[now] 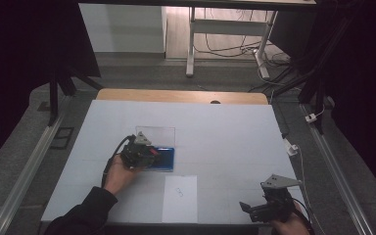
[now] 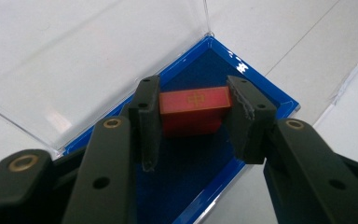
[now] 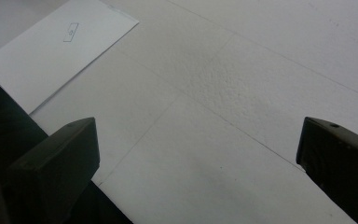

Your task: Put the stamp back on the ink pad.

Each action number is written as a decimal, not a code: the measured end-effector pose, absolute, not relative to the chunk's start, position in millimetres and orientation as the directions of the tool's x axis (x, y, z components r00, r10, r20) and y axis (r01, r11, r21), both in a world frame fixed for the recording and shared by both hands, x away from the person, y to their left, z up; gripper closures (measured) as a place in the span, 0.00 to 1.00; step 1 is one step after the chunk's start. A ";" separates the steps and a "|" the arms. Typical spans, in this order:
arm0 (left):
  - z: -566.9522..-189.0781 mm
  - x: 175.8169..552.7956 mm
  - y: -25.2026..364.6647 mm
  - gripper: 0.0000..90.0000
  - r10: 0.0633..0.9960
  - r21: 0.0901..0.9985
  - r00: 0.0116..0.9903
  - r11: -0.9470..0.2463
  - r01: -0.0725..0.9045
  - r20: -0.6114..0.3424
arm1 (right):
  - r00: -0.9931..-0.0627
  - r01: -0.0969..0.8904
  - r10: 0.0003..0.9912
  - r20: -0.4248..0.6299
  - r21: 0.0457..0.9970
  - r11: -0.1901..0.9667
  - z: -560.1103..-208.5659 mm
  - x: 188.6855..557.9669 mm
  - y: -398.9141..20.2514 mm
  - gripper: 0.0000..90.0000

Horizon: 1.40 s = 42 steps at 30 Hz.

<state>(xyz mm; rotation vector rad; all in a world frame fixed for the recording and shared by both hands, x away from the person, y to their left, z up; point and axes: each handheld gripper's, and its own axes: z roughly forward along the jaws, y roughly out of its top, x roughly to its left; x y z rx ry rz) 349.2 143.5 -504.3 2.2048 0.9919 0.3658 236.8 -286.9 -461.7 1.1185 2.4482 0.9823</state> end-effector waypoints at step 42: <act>-482.4 341.3 158.2 0.05 0.728 0.746 0.662 -0.338 0.574 -0.179 | -0.671 0.551 0.741 0.021 0.683 0.479 -461.4 236.0 -286.7 0.00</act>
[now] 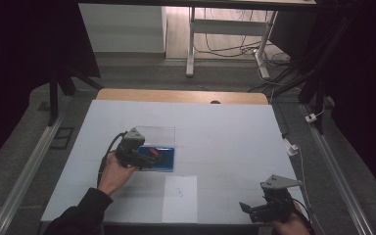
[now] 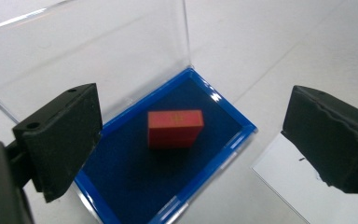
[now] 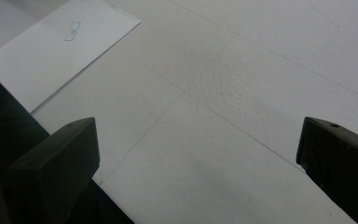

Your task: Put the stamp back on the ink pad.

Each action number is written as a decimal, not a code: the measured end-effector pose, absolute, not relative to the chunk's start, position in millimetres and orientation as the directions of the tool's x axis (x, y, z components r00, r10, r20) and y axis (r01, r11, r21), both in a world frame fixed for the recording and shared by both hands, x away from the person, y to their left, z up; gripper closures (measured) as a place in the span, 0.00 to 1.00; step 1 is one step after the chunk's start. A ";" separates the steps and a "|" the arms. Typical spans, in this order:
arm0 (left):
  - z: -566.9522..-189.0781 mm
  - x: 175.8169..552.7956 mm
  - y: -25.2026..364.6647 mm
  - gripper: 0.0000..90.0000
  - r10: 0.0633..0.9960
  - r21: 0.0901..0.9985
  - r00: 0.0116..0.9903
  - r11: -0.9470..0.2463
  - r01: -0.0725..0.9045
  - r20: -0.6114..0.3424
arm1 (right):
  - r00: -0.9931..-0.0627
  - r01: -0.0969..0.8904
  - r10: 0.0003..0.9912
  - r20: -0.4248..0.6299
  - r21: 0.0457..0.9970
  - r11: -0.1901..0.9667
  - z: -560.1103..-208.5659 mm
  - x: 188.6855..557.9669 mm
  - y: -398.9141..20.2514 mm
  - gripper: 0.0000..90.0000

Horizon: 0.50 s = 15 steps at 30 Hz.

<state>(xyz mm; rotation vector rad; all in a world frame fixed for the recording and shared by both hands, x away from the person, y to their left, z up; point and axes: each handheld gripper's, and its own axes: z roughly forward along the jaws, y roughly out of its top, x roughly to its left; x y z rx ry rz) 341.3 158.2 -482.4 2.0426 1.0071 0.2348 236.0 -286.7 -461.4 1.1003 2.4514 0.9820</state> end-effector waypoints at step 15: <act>-476.1 329.0 164.4 0.00 0.667 0.760 0.711 -0.338 0.555 -0.223 | -0.675 0.548 0.737 0.022 0.684 0.482 -461.1 235.5 -286.2 0.00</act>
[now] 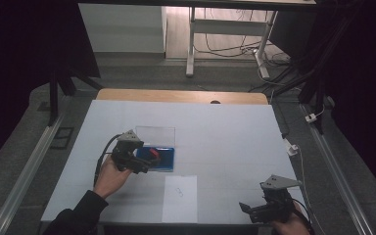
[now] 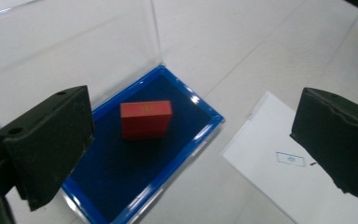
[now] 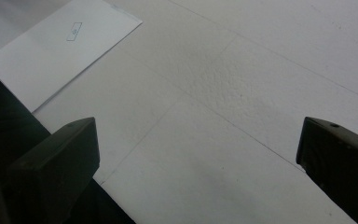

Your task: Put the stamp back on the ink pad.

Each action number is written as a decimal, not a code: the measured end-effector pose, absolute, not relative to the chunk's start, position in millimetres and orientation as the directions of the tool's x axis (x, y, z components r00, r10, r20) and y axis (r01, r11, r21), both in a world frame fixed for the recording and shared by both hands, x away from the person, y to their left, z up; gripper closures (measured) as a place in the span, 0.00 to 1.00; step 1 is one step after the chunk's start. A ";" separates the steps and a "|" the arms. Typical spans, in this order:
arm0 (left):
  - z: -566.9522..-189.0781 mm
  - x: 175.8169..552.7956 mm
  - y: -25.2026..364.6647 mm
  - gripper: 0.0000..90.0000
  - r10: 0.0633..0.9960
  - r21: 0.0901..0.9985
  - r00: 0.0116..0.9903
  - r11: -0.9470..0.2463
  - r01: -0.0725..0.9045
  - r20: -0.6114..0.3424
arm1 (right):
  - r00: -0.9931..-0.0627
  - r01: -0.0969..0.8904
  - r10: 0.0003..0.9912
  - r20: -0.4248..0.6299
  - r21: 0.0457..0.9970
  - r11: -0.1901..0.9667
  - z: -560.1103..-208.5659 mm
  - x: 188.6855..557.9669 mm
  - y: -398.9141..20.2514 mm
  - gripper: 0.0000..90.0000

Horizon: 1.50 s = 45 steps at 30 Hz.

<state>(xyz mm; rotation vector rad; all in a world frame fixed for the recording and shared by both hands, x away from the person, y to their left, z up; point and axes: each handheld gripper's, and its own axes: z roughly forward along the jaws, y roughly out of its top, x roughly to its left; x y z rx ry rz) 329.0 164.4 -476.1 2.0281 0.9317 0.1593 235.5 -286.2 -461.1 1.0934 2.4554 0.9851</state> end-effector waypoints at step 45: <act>-462.2 236.5 221.0 0.00 0.714 0.780 0.669 -0.293 0.553 -0.206 | -0.655 0.564 0.754 0.046 0.693 0.448 -460.5 236.5 -288.9 0.00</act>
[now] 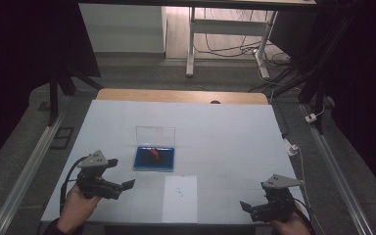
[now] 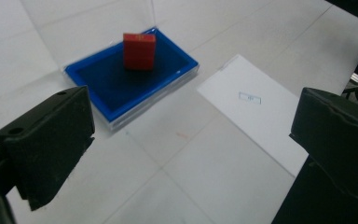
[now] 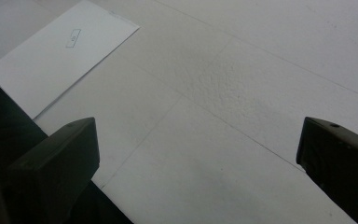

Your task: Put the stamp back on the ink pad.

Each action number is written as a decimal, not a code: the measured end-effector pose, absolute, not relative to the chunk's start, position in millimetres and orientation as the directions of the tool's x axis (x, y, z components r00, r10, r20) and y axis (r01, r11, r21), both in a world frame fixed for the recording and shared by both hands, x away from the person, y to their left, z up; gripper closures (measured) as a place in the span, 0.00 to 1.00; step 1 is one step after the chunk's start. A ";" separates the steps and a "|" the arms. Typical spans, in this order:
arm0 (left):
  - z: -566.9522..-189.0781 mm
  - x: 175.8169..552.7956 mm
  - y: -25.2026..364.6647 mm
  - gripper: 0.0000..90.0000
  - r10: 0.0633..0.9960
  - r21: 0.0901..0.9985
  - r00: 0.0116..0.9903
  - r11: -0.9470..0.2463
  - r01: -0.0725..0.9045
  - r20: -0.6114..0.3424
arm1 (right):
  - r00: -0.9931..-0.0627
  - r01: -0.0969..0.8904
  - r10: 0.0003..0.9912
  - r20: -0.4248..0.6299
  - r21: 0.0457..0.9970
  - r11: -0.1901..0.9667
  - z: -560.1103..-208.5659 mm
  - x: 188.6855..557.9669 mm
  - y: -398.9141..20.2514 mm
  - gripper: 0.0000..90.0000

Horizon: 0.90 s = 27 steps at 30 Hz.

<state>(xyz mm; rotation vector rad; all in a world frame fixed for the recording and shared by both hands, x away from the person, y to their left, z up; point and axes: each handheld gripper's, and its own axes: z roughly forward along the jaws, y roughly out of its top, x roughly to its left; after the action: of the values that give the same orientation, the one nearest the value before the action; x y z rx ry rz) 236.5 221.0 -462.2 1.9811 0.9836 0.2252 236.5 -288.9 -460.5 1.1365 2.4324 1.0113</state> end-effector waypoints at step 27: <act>-478.5 186.7 266.2 0.00 0.817 0.739 0.542 -0.240 0.629 -0.196 | -0.653 0.565 0.756 0.034 0.687 0.457 -460.5 236.2 -287.6 0.00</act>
<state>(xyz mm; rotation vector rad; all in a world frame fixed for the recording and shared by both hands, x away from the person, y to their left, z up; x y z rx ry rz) 186.7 266.2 -478.5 1.9657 1.1713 0.2918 236.2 -287.6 -460.5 1.1332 2.4329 0.9912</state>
